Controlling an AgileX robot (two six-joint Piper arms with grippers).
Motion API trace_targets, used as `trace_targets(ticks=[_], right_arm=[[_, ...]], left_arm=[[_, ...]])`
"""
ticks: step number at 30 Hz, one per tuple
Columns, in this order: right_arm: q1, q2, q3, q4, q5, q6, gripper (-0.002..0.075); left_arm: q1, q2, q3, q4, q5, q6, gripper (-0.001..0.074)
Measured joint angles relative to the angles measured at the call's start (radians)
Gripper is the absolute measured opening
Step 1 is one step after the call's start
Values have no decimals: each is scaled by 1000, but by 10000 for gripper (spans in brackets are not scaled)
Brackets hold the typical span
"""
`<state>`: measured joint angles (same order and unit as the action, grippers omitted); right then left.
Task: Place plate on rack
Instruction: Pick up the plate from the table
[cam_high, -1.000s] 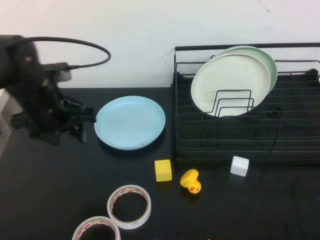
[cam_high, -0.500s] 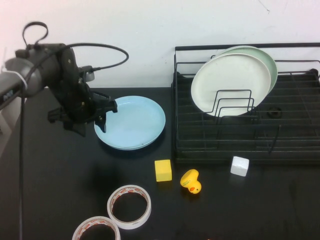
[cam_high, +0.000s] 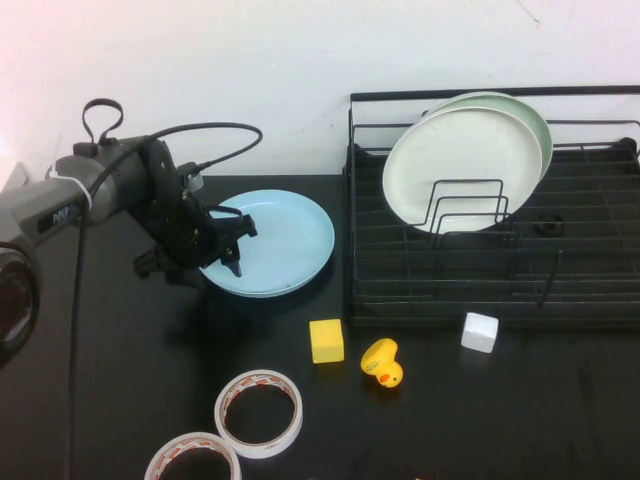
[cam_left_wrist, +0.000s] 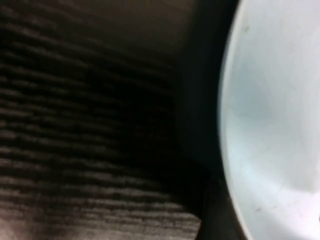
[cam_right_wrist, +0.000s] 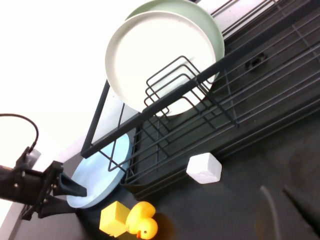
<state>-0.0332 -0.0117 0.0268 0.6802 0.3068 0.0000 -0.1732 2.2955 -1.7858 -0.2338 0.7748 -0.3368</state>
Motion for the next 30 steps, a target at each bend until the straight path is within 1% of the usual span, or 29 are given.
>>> trace_targets(ticks=[2,3,4,7,8,10,13,16,18,23,26,30], right_arm=[[0,0,0,0,0,0,-2],[0,0,0,0,0,0,-2],[0,0,0,0,2,0,-2],[0,0,0,0,2,0,-2],[0,0,0,0,2,0,-2],[0,0,0,0,2,0,-2],[0,0,0,0,2,0,-2],[0,0,0,0,2,0,-2],[0,0,0,0,2,0,-2],[0,0,0,4,2,0,-2],[0,0,0,4,2,0,-2],[0,0,0,4,2,0,-2]], left_arm=[[0,2,0,0,-14,-4,386],[0,3,0,0,-19,-7,363],[0,5,-1,3,-26,-9,323],[0,12,-2,40,-38,-11,132],[0,11,-4,53,-45,-16,92],[0,11,-4,75,-63,-28,50],[8,11,-4,81,-67,-35,27],[38,11,-4,8,-63,-3,14],[68,11,-4,-82,-47,86,8],[160,11,-3,-381,22,436,4],[200,8,-1,-483,66,559,4],[222,-14,0,-520,97,651,4]])
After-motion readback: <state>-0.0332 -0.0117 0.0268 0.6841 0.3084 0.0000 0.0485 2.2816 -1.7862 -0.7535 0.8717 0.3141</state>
